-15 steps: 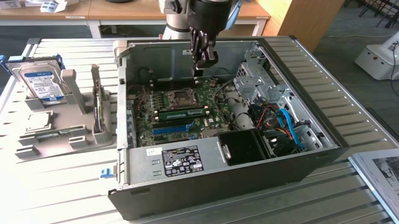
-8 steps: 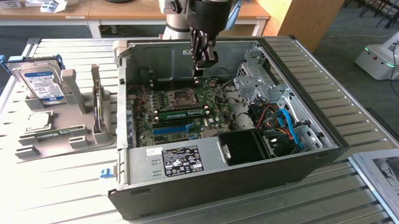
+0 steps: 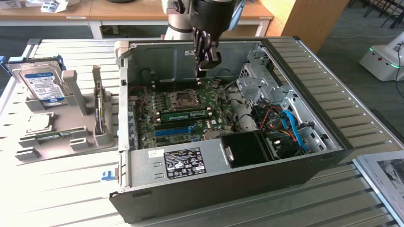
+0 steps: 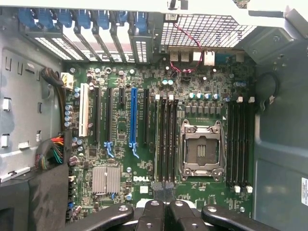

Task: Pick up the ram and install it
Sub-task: 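Press down the ram until it locks into place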

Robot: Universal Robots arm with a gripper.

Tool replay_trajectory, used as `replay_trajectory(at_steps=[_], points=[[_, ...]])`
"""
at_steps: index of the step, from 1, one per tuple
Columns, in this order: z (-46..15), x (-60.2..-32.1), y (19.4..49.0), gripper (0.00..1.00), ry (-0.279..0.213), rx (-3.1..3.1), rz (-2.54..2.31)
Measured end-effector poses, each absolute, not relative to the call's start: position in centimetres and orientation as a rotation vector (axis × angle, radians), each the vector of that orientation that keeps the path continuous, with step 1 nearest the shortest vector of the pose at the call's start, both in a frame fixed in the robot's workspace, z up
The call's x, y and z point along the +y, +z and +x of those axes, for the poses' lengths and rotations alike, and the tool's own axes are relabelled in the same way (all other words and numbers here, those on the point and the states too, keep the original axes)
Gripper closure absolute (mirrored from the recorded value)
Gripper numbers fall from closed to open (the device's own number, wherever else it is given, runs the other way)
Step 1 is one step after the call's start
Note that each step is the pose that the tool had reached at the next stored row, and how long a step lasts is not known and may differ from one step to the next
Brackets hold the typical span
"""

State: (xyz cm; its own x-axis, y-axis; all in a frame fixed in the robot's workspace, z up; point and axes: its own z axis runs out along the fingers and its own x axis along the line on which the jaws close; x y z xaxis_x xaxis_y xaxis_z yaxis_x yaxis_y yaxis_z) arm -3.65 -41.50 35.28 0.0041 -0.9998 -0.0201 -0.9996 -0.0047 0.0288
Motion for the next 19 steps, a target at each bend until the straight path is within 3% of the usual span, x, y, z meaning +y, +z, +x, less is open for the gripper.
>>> replay_trajectory(at_steps=[6, 19], points=[[-0.5, -41.5, 35.3, 0.90, -0.054, -2.212, 2.222], [-0.4, -41.5, 34.9, 0.90, -0.054, -2.212, 2.222]])
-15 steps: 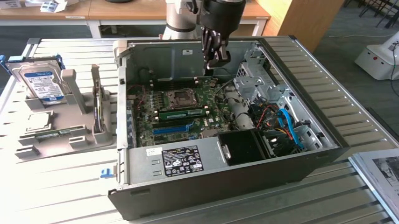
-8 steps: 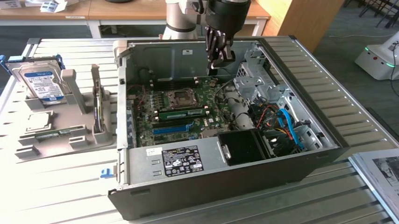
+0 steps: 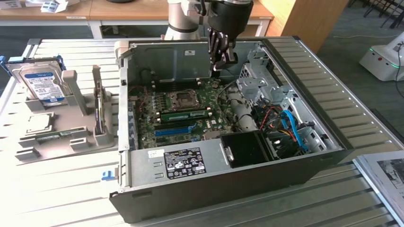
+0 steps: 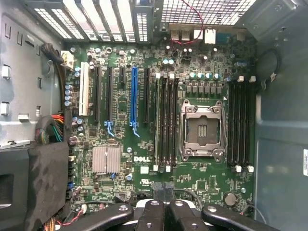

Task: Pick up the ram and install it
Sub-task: 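Press down the ram until it locks into place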

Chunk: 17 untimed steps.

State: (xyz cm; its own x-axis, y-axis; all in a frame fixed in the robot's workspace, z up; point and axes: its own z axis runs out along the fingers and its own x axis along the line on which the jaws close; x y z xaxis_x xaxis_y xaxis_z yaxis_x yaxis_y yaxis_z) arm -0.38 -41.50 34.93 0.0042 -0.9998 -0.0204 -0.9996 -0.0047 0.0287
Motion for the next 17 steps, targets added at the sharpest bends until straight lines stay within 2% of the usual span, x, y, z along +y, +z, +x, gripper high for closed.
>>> replay_trajectory(at_steps=[17], points=[[-0.4, -41.5, 33.5, 0.90, -0.054, -2.212, 2.222]])
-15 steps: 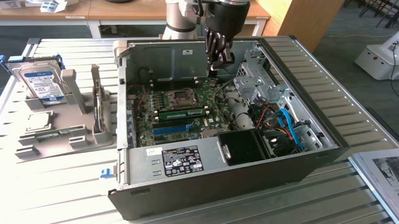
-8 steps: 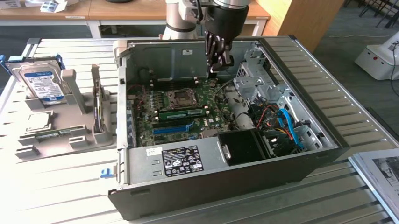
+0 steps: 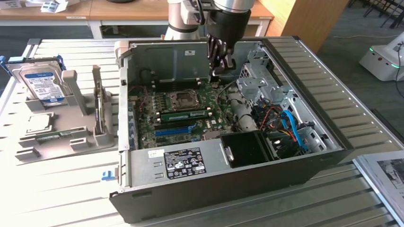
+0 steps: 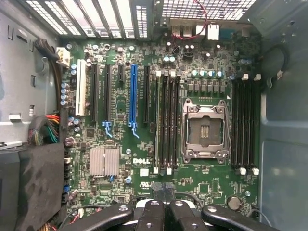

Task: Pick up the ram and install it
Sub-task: 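Press down the ram until it locks into place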

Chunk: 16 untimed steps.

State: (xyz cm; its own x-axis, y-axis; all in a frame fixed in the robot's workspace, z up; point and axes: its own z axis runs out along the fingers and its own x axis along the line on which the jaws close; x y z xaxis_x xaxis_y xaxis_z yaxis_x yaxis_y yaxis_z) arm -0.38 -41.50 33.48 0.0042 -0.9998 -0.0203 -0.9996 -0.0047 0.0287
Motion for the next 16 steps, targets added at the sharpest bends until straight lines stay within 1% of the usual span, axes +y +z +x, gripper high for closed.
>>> replay_trajectory(at_steps=[16], points=[[-0.38, -41.50, 32.55, 0.90, -0.054, -2.212, 2.222]])
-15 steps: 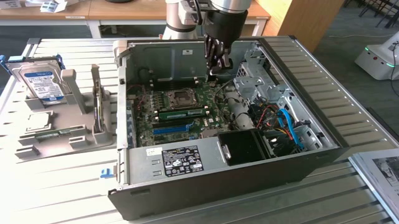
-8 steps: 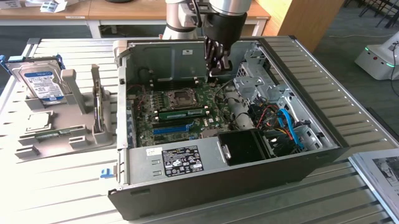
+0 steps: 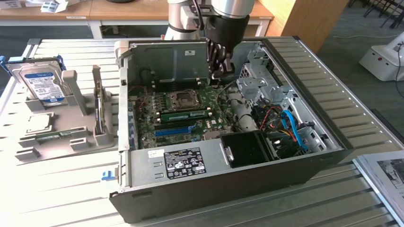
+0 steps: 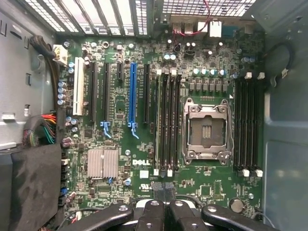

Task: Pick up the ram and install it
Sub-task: 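Press down the ram until it locks into place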

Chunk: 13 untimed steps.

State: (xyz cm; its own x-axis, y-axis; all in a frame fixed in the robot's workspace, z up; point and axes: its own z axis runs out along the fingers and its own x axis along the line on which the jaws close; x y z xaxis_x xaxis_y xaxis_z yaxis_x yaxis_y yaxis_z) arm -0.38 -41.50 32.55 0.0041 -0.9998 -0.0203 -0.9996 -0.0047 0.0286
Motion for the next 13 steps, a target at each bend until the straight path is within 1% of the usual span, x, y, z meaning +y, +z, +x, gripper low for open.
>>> replay_trajectory(at_steps=[13], points=[[-0.38, -41.50, 31.85, 0.90, -0.054, -2.212, 2.222]])
